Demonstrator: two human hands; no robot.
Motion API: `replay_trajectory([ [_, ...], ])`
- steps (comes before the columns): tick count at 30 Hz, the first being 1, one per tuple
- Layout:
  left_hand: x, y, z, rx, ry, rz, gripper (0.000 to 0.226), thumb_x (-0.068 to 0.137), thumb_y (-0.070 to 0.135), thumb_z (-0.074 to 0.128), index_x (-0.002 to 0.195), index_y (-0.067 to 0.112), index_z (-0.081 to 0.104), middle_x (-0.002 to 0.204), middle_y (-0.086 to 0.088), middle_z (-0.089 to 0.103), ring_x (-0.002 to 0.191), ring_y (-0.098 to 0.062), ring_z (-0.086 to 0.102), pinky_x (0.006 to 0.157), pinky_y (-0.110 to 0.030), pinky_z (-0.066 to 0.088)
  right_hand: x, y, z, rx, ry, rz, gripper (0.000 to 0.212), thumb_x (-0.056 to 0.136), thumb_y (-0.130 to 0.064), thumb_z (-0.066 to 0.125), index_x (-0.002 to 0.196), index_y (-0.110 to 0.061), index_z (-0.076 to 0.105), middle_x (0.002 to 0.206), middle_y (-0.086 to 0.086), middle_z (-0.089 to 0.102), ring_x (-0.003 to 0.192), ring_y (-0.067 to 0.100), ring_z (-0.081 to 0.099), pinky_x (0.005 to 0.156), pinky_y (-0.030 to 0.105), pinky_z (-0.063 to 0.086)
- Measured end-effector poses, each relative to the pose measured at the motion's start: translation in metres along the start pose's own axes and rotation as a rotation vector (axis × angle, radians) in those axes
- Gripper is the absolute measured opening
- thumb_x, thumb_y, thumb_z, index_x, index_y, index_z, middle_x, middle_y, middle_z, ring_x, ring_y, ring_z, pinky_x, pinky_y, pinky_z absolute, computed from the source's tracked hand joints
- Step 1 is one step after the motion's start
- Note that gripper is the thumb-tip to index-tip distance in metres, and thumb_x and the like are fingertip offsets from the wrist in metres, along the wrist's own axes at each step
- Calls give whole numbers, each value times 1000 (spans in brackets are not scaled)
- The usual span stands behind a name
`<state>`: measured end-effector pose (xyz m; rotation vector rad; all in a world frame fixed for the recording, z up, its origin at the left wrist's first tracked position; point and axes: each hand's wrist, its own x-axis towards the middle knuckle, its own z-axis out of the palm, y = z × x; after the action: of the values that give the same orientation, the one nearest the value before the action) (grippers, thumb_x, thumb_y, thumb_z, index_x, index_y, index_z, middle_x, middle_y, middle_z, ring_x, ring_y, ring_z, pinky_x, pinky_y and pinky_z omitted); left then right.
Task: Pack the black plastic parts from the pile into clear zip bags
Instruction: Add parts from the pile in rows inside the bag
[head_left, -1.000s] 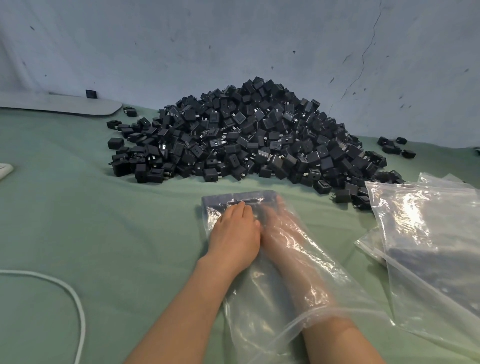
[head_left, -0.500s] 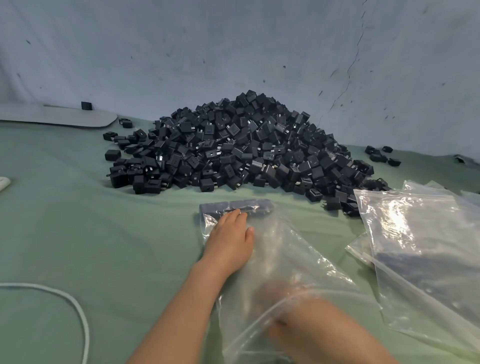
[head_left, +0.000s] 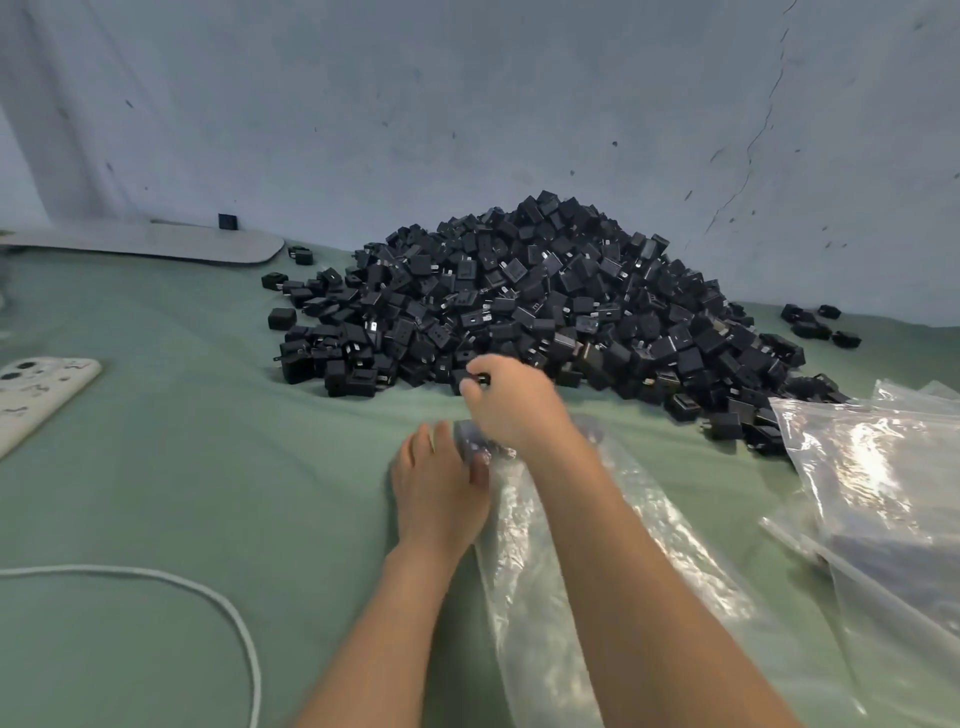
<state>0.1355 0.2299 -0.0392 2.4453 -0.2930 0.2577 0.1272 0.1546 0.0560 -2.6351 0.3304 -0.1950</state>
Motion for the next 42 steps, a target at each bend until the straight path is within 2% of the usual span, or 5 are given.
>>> replay_trajectory([
  [8, 6, 5, -7, -578, 195, -272, 43, 89, 4, 44, 132, 3, 45, 136, -12, 48, 127, -28, 37, 106, -35, 28, 67, 5, 68, -250, -45, 154, 43, 97, -49, 33, 137, -37, 46, 147, 12, 38, 139, 34, 23, 115, 57, 1],
  [17, 9, 5, -12, -713, 240, -328, 41, 93, 3, 40, 133, 7, 45, 138, -7, 44, 131, -21, 34, 110, -30, 23, 77, 7, 50, -166, 66, 177, 35, 98, -33, 42, 131, -22, 48, 136, 11, 44, 125, 33, 42, 110, 49, 23],
  [30, 9, 5, -10, -785, 260, -338, 38, 92, 5, 42, 130, 11, 46, 133, -3, 45, 127, -18, 38, 108, -34, 30, 74, 1, 65, -177, 30, 188, 31, 97, -37, 40, 124, -36, 55, 134, 11, 47, 130, 31, 34, 114, 55, 10],
  [36, 13, 1, -24, -994, 289, -381, 27, 100, 28, 33, 115, 18, 53, 92, 2, 67, 73, -15, 59, 72, -33, 45, 30, -8, 13, 245, -63, -55, 23, 94, -39, 46, 114, -38, 59, 106, -11, 58, 100, 16, 54, 84, 32, 42],
  [42, 17, -2, -34, -933, -194, -384, 40, 100, 38, 34, 93, 18, 68, 54, 5, 64, 40, -5, 47, 41, -17, 36, -26, 6, -2, 196, -197, -149, 18, 95, -29, 48, 94, -29, 65, 84, -9, 66, 67, 1, 57, 56, 18, 40],
])
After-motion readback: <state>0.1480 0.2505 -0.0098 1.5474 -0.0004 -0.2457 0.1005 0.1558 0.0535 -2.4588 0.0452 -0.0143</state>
